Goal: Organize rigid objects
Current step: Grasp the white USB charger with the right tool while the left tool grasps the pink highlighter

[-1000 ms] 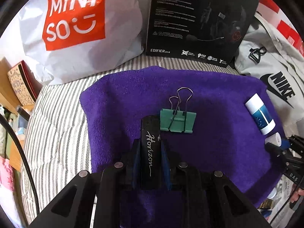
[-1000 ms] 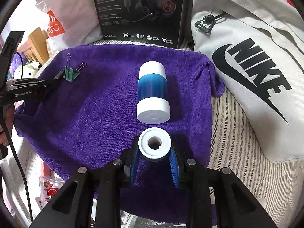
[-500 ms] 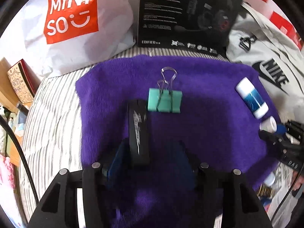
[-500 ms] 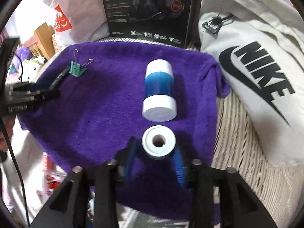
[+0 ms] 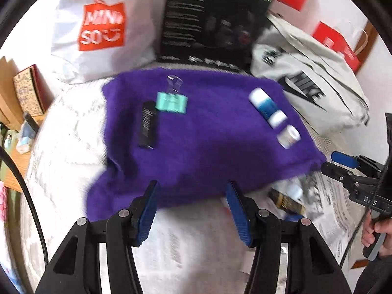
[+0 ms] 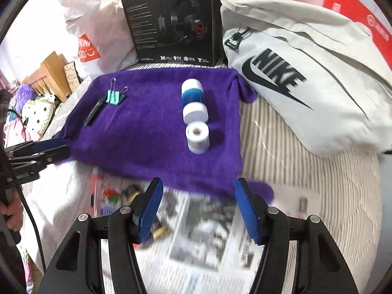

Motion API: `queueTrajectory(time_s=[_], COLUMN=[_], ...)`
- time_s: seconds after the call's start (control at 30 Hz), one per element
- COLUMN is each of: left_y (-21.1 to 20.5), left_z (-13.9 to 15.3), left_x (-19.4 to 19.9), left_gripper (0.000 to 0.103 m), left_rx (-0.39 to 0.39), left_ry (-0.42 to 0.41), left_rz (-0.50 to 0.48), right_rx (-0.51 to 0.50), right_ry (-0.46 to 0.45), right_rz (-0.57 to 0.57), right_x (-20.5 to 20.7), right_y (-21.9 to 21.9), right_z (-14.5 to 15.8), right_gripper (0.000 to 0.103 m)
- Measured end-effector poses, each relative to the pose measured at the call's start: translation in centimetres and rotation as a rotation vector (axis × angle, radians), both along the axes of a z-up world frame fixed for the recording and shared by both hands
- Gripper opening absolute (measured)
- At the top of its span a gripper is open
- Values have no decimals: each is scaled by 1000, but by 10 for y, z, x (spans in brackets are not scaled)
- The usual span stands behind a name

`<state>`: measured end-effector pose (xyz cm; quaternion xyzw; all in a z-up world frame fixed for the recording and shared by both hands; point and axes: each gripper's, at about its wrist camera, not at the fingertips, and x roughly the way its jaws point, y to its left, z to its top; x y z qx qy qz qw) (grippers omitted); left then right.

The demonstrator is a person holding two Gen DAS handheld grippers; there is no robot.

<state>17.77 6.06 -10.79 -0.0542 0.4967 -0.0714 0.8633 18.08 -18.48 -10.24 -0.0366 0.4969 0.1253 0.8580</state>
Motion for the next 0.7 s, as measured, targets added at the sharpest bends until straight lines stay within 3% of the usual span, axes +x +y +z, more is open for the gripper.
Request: queueTrajectory(time_s=[0.27,0.47,0.7], left_y=[-38,-52,-64], left_z=[-29,-43,-45], left_x=[-13,-10,-19], left_gripper=[53,53,54], left_rx=[41,53,214], left_ry=[89,127,108], left_rz=[-55,-45,-119], right_rx=[-22,20,25], right_ry=[31,71,88], right_rz=[-6,-13,2], right_x=[-40,-53,-56], right_y=[-16,-21,-17], right_z=[-3,-18,-26], right_gripper=[61,61,61])
